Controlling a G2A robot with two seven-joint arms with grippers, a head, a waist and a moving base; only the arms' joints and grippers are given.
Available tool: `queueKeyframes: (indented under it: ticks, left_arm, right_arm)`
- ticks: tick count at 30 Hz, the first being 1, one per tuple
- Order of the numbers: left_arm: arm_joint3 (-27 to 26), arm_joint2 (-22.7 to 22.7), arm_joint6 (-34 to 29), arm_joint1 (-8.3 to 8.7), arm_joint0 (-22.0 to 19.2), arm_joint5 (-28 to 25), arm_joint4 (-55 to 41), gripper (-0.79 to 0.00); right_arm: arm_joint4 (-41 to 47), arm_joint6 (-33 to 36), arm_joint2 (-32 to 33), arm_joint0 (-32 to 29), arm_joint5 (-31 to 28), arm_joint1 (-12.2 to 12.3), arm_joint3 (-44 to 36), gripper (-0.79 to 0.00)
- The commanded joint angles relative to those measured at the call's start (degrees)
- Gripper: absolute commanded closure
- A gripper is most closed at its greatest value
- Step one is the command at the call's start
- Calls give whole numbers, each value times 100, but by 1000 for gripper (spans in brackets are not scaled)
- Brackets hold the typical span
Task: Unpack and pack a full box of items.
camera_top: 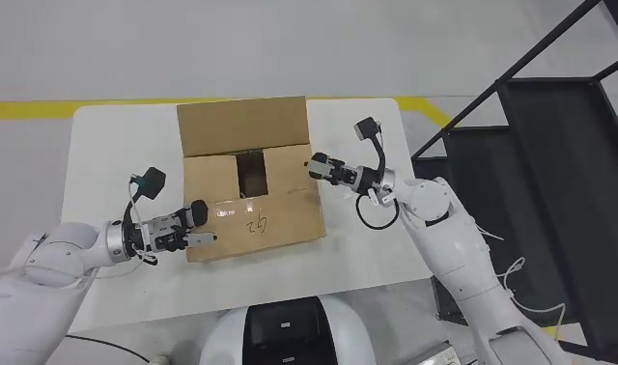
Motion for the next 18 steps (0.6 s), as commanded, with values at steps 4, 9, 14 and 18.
queueKeyframes:
  ticks: [4,9,14,18]
  left_arm:
    - [46,-2,4,9,31,15,15,-785]
    - [7,-26,-19,25,71,40,21,-785]
    - [-90,-132,-13,52,124,86,-16,-785]
    - [-151,-238,50,71,179,134,-15,-785]
  right_arm:
    - [-172,-334,-247,785,-59,-87,836,-785]
    - [-444,-727,-588,1409,-125,-205,1665,-785]
    - [-658,-1192,-831,1851,-133,-318,2449,-785]
    - [-582,-1264,-1027,2127,-220,-417,2982,-785]
